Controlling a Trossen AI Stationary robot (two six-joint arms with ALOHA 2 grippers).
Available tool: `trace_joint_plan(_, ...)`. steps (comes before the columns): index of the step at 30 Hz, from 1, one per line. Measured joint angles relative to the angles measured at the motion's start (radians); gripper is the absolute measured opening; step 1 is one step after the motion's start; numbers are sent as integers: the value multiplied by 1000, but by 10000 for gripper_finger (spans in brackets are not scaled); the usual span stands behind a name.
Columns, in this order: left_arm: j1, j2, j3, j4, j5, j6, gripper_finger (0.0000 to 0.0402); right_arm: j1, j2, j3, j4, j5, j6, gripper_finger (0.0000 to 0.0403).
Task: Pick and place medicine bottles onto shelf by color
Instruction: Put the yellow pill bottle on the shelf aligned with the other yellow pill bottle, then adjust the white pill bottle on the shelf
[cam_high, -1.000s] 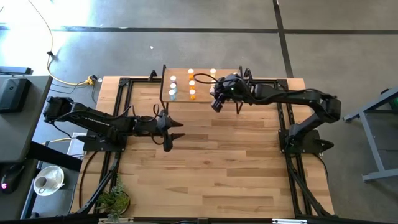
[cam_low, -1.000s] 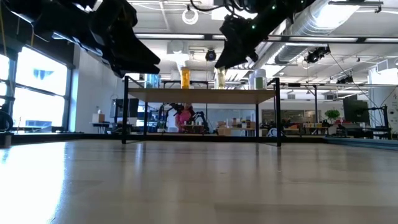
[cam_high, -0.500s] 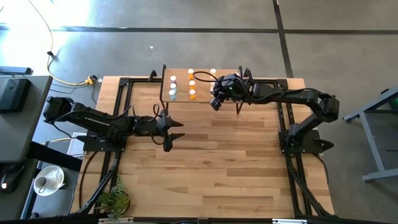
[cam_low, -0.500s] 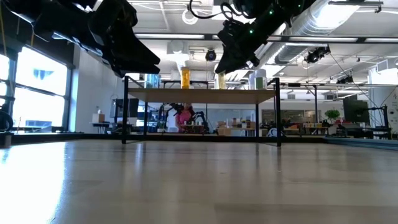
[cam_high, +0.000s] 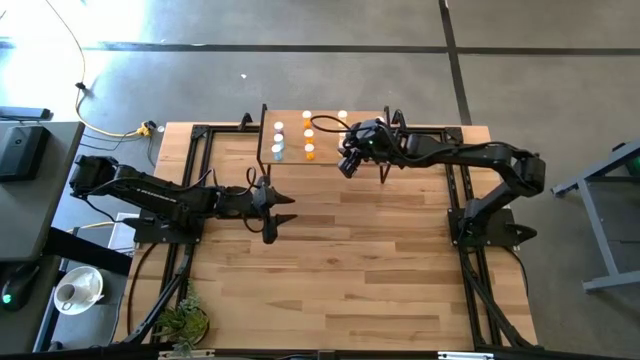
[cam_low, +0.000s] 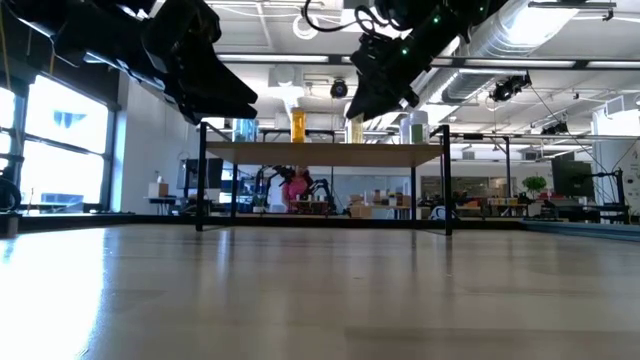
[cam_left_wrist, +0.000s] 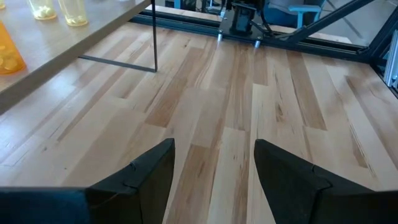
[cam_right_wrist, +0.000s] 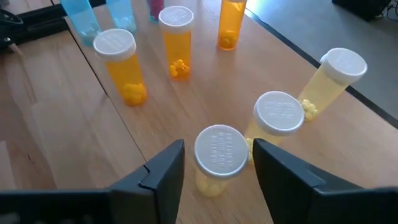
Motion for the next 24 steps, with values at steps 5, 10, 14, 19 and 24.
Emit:
trace_joint_plan(5,0,0,0,0,0,0,211,0,-16,0,0,0,0,185)
trace_joint_plan(10,0,0,0,-5,0,0,211,0,-59,0,-18,-3,0,185)
trace_joint_plan(14,0,-3,0,-8,1,0,211,7,-110,1,-50,-28,9,186)
trace_joint_plan(19,0,-64,2,-40,20,0,211,53,-177,2,-133,-53,8,186)
trace_joint_plan(24,0,-167,1,-65,65,-1,211,95,-220,2,-207,34,-16,186)
